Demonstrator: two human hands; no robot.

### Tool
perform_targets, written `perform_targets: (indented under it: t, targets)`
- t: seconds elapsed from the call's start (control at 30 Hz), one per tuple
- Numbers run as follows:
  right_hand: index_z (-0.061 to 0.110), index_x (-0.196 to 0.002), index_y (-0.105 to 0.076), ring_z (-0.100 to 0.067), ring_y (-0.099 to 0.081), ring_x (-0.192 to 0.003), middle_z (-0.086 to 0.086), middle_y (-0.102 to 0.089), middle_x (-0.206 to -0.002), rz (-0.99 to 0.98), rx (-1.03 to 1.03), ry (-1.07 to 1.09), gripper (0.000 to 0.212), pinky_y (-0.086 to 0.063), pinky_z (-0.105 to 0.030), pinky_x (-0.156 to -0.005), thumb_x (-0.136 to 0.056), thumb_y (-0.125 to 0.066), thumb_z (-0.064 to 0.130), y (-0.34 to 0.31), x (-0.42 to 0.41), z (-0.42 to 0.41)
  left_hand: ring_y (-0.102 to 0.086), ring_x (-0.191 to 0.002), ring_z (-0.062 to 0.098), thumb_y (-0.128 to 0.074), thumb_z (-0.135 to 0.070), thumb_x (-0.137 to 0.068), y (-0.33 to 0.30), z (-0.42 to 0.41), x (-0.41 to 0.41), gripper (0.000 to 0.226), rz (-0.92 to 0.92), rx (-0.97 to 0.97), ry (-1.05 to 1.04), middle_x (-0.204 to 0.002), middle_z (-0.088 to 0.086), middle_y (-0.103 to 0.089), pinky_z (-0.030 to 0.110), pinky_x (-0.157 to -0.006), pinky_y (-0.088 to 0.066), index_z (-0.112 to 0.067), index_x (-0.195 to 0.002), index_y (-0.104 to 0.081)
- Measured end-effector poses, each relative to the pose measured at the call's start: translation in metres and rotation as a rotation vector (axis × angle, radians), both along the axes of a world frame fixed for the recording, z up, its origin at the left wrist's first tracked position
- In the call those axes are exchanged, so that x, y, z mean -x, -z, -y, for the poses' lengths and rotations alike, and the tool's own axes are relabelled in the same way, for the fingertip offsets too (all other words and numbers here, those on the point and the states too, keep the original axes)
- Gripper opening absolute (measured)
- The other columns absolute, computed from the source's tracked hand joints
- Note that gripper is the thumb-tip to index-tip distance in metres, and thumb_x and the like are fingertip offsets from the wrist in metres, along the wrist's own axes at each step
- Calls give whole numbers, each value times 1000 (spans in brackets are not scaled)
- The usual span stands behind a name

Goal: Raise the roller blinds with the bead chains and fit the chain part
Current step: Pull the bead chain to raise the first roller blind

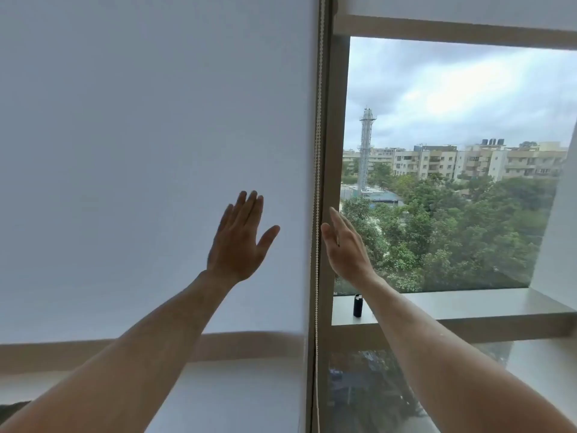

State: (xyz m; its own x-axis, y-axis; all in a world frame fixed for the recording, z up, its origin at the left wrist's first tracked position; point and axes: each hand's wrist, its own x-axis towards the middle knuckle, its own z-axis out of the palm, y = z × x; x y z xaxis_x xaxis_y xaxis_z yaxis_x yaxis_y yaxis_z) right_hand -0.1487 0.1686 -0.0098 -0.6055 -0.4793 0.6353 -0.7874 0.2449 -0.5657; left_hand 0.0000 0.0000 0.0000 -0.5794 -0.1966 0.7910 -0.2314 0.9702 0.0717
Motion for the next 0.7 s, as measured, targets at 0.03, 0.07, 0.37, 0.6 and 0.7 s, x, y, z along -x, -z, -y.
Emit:
perform_targets:
  t: [0.03, 0.07, 0.37, 0.6, 0.7]
  targets:
    - [13, -156, -28, -18, -29, -151, -4, -34, -162, 79, 47, -49, 54, -24, -34, -121, -108, -37, 35, -2, 0, 5, -8, -152, 18, -22, -59, -97, 1, -4, 3, 75, 17, -41, 27, -163, 7, -18, 40, -124, -11, -10, -154, -19]
    - [12, -155, -31, -19, -32, -149, -6, -37, -160, 153, 39, -78, 52, -26, -34, -120, -108, -37, 33, -6, -5, 5, -10, -152, 17, -23, -58, -98, 0, -8, 5, 73, 32, -78, 47, -163, 5, -20, 39, -123, -13, -12, -154, -21]
    - [8, -110, -59, -31, -63, -93, -14, -70, -102, 328, 135, -122, 19, -52, -48, -86, -102, -47, 20, -25, 2, 47, -49, -133, 22, -49, -33, -100, 7, -24, 36, 47, 31, -522, 210, -149, 5, -47, 45, -109, -43, -19, -145, -41]
    - [17, -98, -67, -11, -66, -67, 2, -71, -81, 358, 304, -142, 16, -51, -24, -67, -96, -59, 2, -26, 9, 46, -57, -123, 20, -55, -26, -98, 8, -28, 49, 43, 28, -572, 253, -143, 5, -54, 38, -104, -48, -16, -140, -48]
    - [23, -85, -67, -12, -67, -62, 0, -72, -77, 369, 359, -189, 19, -57, -27, -63, -93, -67, 5, -21, 7, 41, -62, -108, 16, -59, -23, -97, 6, -31, 56, 40, -17, -572, 292, -131, 7, -62, 30, -95, -51, -14, -135, -53]
